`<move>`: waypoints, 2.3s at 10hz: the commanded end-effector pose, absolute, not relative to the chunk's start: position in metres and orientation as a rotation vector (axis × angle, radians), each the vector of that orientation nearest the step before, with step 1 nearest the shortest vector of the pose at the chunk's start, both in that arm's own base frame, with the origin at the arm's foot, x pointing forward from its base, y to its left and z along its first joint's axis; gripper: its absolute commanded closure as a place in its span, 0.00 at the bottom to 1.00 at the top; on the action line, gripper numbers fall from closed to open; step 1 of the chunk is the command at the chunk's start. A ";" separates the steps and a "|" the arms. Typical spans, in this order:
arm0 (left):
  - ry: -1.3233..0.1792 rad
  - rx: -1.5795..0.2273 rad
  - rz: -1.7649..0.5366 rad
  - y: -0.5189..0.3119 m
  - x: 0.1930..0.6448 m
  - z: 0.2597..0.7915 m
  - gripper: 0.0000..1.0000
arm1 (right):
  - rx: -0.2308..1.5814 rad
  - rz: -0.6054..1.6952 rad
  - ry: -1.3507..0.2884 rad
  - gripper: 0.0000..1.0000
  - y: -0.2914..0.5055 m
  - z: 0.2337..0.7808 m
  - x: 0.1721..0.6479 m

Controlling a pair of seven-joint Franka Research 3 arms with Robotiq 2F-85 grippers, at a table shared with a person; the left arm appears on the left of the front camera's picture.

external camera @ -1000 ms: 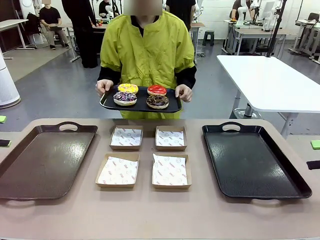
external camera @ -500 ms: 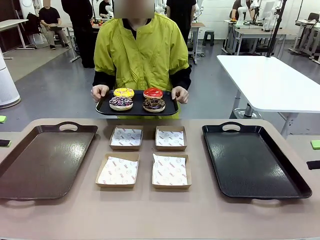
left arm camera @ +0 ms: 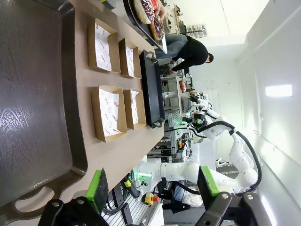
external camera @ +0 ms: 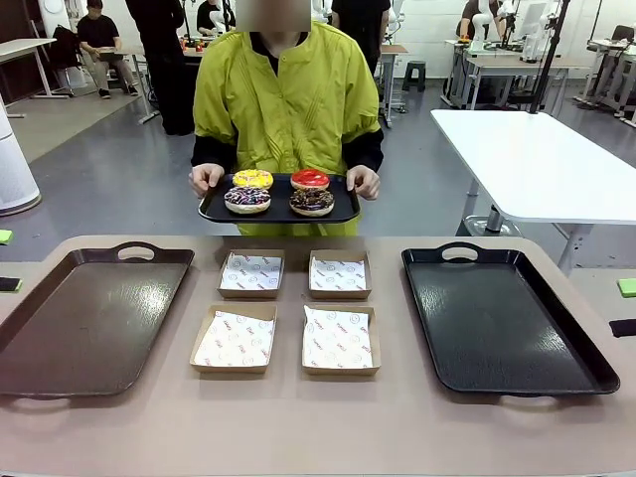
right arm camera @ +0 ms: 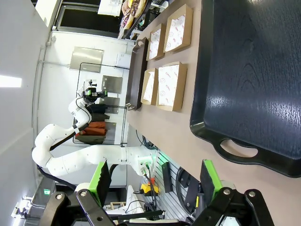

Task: Individually package the donuts and arrange them on the tray.
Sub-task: Pick up one Paper togo box.

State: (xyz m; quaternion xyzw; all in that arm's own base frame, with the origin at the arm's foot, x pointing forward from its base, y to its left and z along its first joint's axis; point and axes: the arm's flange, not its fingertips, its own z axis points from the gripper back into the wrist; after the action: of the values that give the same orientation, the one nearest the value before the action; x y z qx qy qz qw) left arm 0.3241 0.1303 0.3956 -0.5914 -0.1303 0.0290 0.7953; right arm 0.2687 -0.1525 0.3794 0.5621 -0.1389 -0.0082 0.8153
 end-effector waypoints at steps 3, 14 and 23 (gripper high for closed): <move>-0.292 -1.285 0.063 0.130 0.325 0.396 0.00 | 1.212 -0.008 -0.318 0.00 -0.153 0.380 0.270; -0.292 -1.285 0.063 0.130 0.325 0.396 0.00 | 0.700 -0.094 -0.133 0.00 0.009 0.523 0.471; -0.292 -1.285 0.063 0.130 0.325 0.396 0.00 | 0.358 -0.025 -0.160 0.00 0.167 0.474 0.525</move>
State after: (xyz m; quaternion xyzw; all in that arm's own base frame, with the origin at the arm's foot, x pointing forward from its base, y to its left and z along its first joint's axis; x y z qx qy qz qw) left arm 0.3244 0.1300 0.3950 -0.5915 -0.1292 0.0292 0.7953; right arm 0.5378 0.1775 0.4664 0.1522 -0.0705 -0.0205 0.9856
